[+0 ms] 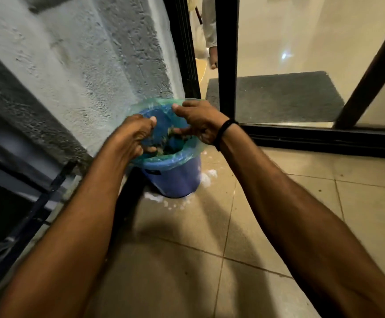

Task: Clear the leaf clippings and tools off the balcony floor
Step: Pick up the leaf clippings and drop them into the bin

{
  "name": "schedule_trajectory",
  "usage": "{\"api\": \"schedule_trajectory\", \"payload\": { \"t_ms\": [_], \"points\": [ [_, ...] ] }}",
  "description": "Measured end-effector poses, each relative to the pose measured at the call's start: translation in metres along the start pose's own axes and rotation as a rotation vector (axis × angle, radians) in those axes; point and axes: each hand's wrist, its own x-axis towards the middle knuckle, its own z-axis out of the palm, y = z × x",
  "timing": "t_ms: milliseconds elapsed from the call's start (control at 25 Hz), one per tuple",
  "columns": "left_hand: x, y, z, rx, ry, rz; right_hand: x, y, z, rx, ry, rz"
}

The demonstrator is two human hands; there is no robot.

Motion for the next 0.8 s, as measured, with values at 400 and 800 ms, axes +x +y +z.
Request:
{"api": "schedule_trajectory", "payload": {
  "t_ms": [400,800],
  "points": [
    [-0.044,0.030,0.104,-0.244,-0.010,0.287,-0.065,0.009,-0.116,0.258,0.269,-0.201],
    [-0.191,0.019,0.318,0.099,-0.490,0.482,-0.254,0.056,-0.338,0.348,0.833,-0.201]
  ]
}}
